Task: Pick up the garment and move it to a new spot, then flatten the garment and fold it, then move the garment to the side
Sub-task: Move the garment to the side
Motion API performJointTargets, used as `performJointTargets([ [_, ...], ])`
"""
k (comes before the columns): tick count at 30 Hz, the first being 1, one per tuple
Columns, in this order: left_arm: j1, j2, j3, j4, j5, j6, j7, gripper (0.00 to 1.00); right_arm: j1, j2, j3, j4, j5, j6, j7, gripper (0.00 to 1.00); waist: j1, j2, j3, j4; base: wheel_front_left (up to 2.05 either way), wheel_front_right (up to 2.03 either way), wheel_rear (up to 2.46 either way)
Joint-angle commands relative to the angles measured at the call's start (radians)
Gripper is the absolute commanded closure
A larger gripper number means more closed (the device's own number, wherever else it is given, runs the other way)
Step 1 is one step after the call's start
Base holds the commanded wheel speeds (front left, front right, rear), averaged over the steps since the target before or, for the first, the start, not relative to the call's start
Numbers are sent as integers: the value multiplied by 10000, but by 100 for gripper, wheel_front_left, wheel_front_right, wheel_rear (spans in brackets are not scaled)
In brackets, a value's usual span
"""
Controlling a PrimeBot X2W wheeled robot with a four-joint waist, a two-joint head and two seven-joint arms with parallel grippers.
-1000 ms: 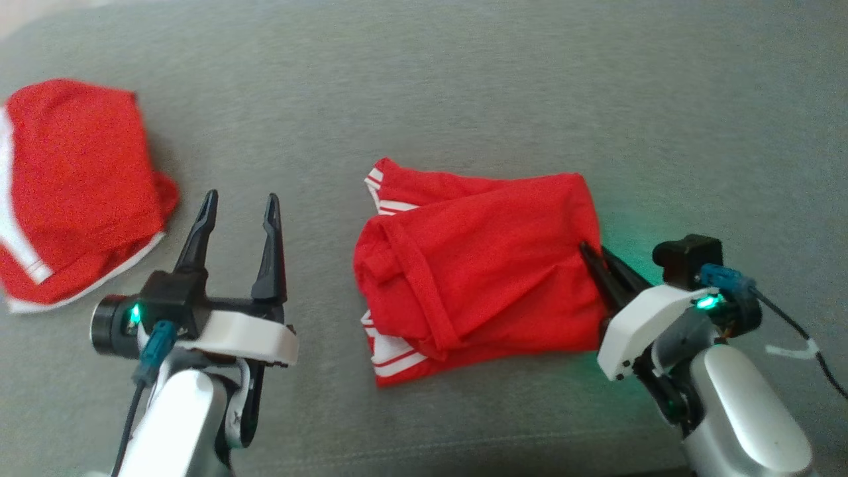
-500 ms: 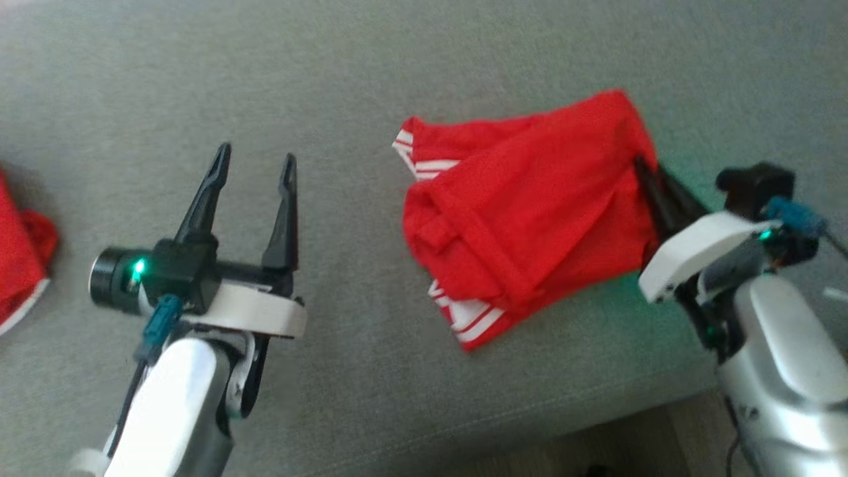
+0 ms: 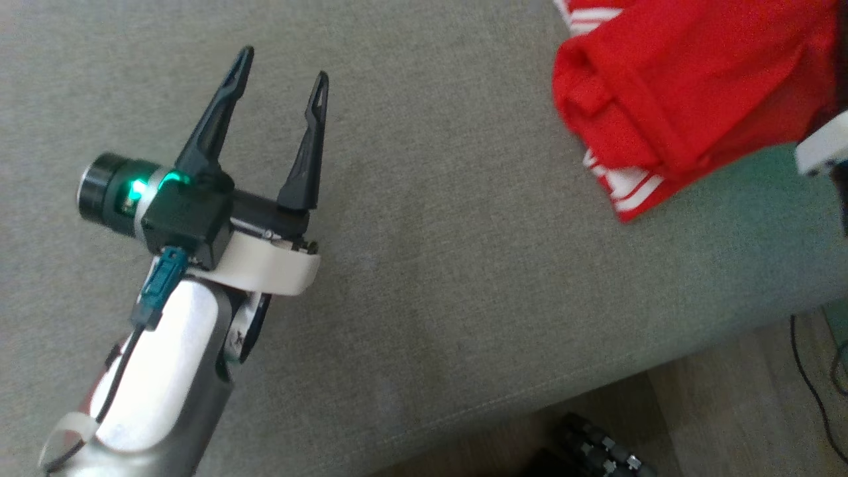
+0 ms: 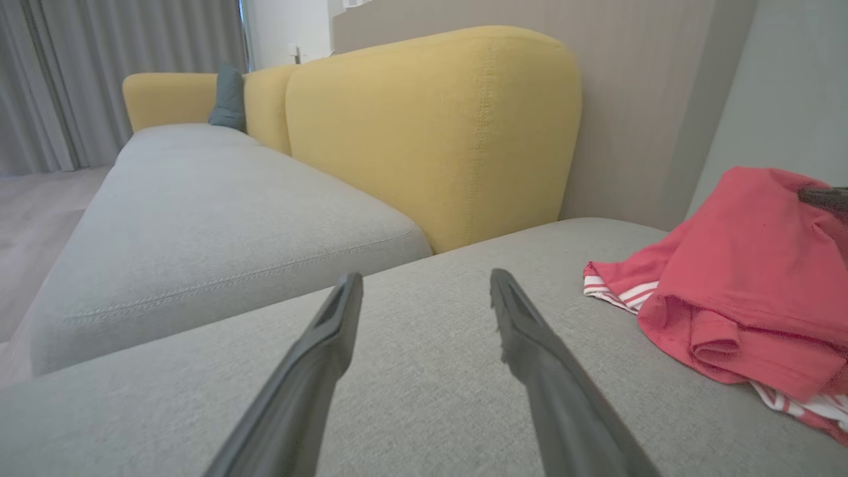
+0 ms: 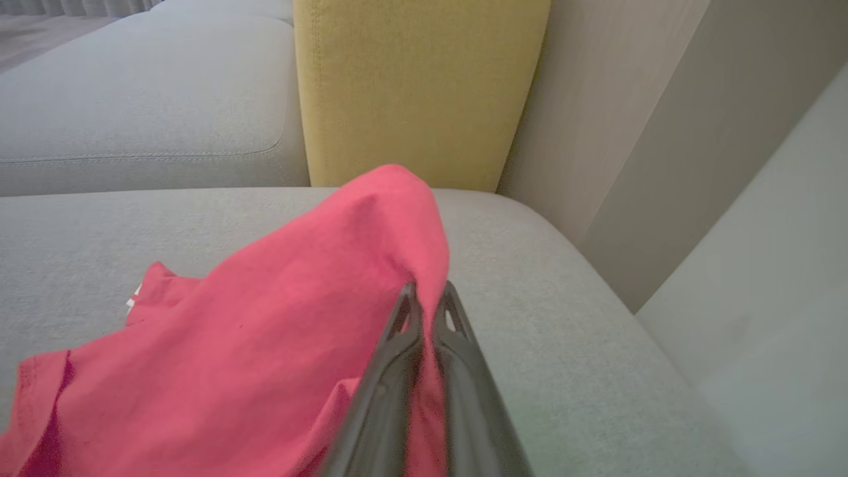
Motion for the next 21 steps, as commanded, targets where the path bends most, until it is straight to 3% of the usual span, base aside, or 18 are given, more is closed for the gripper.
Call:
performJointTargets([
  [1, -404, 270, 239, -440, 152, -52, 65, 0, -206, -331, -67, -387, -136, -9, -104, 100, -2, 0, 275, -183, 0, 0, 0],
  [11, -1057, 337, 21, -737, 387, -185, 203, 0, -773, -585, -1149, -601, -1244, -9, 52, 100, -2, 0, 1021, -163, 0, 0, 0],
  [21, -1485, 345, -147, -797, 478, -305, 169, 0, -941, -180, -2320, -282, -2944, -9, -54, 100, -2, 0, 1578, 231, 0, 0, 0],
])
